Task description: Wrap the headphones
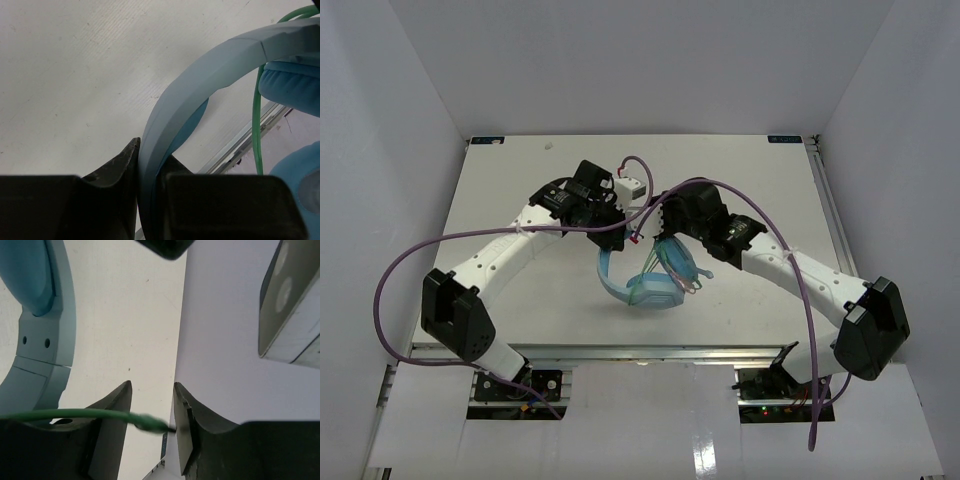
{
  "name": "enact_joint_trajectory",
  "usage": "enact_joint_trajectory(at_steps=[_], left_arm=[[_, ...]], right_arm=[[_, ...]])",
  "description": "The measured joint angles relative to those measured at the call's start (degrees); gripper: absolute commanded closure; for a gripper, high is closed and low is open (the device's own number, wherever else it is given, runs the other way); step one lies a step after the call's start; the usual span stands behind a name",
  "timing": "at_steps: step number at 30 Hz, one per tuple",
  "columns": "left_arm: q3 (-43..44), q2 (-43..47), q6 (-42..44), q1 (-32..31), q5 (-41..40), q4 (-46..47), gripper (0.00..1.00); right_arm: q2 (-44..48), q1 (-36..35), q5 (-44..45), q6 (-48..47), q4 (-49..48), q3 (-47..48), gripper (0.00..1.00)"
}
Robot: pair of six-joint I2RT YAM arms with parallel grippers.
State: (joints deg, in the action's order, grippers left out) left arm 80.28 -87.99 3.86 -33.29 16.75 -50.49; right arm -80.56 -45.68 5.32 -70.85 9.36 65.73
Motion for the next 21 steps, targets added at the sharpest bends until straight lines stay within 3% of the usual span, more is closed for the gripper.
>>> enact_joint_trajectory(at_steps=[11,21], left_arm=[[0.0,0.1,0.8,0.0,0.1,-1.6,1.00],[0.6,-1.2,0.6,1.2,0.5,-1.2,1.00]], right_arm=[[1.6,3.1,-3.8,0.3,-0.5,-1.9,0.26],[3.5,13.9,-12.0,4.9,1.4,-3.6,0.19]])
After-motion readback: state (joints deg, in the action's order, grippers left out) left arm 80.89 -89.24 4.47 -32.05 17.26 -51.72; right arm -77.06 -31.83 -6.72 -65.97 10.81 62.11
